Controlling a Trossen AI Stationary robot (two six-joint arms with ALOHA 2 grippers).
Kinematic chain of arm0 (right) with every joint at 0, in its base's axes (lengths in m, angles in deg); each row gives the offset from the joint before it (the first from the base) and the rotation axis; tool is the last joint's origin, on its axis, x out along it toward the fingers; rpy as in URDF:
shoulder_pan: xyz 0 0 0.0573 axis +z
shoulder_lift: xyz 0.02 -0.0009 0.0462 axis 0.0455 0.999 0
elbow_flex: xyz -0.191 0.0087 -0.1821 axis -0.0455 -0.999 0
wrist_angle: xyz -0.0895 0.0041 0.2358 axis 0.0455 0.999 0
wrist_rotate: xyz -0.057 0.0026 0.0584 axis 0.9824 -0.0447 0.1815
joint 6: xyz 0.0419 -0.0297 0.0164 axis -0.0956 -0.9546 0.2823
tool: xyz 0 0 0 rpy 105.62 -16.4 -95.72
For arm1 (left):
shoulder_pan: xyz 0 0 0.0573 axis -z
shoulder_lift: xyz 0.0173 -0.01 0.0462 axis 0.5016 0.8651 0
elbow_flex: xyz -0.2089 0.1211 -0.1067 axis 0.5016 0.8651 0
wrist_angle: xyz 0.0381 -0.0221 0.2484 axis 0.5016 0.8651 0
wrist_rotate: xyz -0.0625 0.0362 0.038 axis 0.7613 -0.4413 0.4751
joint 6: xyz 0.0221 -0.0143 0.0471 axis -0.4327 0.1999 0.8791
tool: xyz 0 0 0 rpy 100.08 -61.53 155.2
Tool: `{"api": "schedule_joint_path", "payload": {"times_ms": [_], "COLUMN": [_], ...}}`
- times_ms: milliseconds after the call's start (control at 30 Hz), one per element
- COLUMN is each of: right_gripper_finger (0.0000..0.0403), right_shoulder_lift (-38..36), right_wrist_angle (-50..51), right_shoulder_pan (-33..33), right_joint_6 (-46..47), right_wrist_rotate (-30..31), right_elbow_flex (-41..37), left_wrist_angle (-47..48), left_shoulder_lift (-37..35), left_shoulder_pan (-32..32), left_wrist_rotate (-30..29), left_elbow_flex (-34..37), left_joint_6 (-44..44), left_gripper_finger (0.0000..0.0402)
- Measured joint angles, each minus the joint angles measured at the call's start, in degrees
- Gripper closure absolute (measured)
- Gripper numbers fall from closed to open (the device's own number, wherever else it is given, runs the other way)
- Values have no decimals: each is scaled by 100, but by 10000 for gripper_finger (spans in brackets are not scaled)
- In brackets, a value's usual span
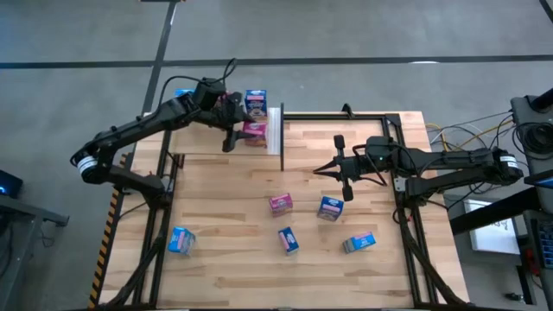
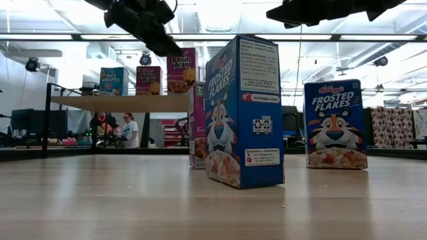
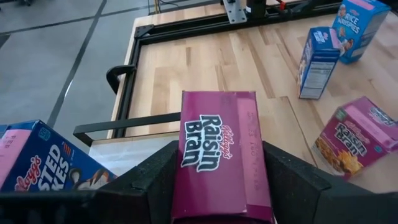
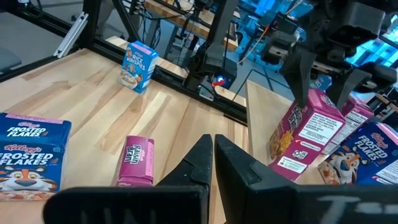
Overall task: Stack cereal on shelf
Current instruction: Put the top pink cereal box on the shelf
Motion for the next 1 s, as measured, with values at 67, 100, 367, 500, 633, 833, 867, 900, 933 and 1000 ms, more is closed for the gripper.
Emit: {"api": "schedule_joint_path", "payload": {"times_ms": [67, 100, 367, 500, 633, 833, 867, 900, 933, 1000], "right_gripper_finger": [394, 394, 394, 394, 394, 394, 394, 394, 394, 394], "right_shoulder_lift": [0, 0, 0, 0, 0, 0, 0, 0, 0, 0], "right_wrist_angle": [10, 13, 13, 13, 11, 11, 13, 11, 11, 11], "right_shoulder_pan": [0, 0, 0, 0, -2, -2, -2, -2, 0, -2], "right_joint_6": [0, 0, 0, 39, 39, 39, 39, 39, 39, 39], "right_wrist_rotate": [0, 0, 0, 0, 0, 0, 0, 0, 1, 0], "right_elbow_flex": [0, -2, 0, 0, 0, -2, -2, -2, -1, -1], "left_wrist_angle": [26, 60, 196, 129, 49, -57, -54, -52, -55, -59], "left_shoulder_lift": [-93, -151, -379, -288, -198, -130, -130, -132, -140, -167], "left_shoulder_pan": [0, 0, -7, -7, -7, -7, -7, -7, -7, -7], "left_wrist_rotate": [1, 0, 2, 2, 6, 0, -2, -2, -3, -4], "left_elbow_flex": [0, 0, 11, 33, 33, 33, 33, 33, 33, 37], "left_joint_6": [9, 9, 10, -59, -123, -137, -115, -99, -92, -90], "left_gripper_finger": [210, 210, 210, 210, 196, 147, 140, 134, 129, 123]}}
